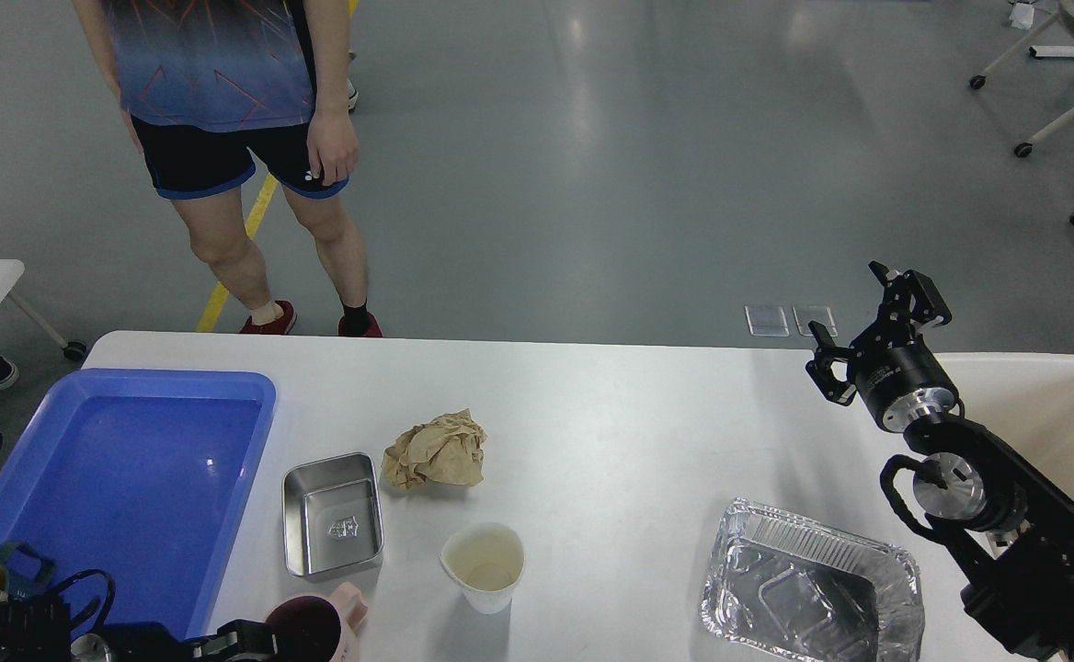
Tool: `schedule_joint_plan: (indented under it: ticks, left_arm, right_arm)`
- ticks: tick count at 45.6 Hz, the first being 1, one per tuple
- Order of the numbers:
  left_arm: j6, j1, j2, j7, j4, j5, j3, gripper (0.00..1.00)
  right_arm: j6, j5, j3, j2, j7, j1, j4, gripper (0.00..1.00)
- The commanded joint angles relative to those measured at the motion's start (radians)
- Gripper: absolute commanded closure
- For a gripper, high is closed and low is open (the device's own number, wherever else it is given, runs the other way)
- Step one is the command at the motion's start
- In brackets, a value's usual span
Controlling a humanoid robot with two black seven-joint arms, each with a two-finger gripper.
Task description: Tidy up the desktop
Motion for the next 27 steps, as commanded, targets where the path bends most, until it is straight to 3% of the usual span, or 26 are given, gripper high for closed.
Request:
schedule_joint_plan:
  ticks: [1, 5, 8, 9, 22, 27]
  left_arm:
    - [-0.007, 0.000, -0.002, 0.039, 0.000, -0.006, -0.003, 0.77]
    - [-0.010, 0.000, -0.002, 0.041, 0.000, -0.006, -0.002, 0.82]
    - [-0.010, 0.000, -0.002, 0.044, -0.002, -0.003, 0.000, 0.99]
    - [-0.010, 0.000, -0.002, 0.045, -0.002, -0.001, 0.000, 1.00]
    - [-0.020, -0.018, 0.015, 0.051, -0.009, -0.004, -0.012, 0.99]
    - [-0.079, -0.064, 0.041, 0.051, -0.028, -0.007, -0.015, 0.99]
  right_arm:
    - [0.000, 0.000, 0.000, 0.000, 0.000, -0.004, -0.001, 0.00]
    - [0.000, 0.000, 0.000, 0.000, 0.000, -0.004, -0.001, 0.00]
    - [0.000, 0.000, 0.000, 0.000, 0.000, -0.004, -0.001, 0.00]
    - [0.000, 0.000, 0.001, 0.000, 0.000, -0.004, -0.001, 0.00]
    - [0.000, 0.000, 0.000, 0.001, 0.000, -0.004, -0.001, 0.00]
    - [0.000, 0.000, 0.000, 0.001, 0.000, -0.004, -0.001, 0.00]
